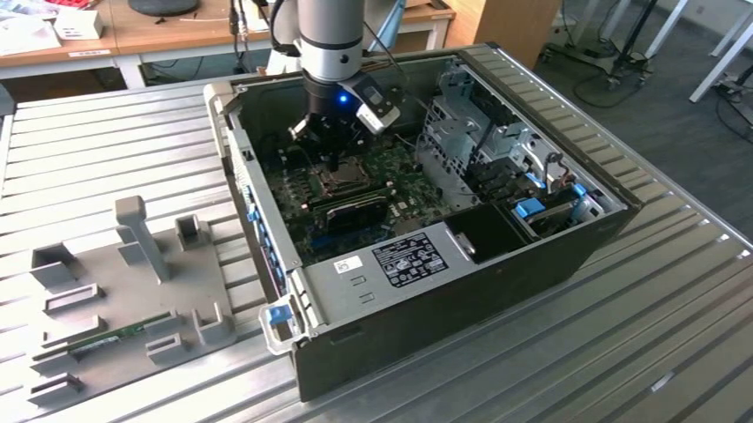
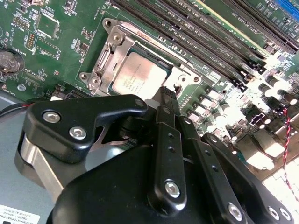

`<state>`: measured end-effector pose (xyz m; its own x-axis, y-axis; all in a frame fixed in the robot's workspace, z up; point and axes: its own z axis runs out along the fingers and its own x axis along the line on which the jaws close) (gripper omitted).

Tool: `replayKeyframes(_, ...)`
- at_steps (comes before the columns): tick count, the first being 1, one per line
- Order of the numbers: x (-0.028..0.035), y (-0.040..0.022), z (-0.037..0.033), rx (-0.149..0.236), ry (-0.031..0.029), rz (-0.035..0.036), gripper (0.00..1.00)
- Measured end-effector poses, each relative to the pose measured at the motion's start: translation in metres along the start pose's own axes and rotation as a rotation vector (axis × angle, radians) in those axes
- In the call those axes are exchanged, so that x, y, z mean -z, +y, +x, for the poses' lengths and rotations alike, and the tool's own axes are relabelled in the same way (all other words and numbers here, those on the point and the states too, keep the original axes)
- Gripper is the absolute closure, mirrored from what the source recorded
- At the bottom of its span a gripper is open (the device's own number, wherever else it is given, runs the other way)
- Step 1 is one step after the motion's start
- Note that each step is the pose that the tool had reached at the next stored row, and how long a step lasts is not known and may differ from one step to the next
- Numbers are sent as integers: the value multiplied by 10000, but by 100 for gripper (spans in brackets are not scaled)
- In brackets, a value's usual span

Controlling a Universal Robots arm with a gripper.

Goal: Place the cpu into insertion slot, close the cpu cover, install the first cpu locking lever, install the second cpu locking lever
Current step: 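Close the cpu cover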

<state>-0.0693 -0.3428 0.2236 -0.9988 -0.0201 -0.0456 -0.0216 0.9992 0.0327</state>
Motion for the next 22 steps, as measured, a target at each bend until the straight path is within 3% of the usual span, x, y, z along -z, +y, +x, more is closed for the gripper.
replayKeyframes(22,-5,-2,-116,0,1,1,89)
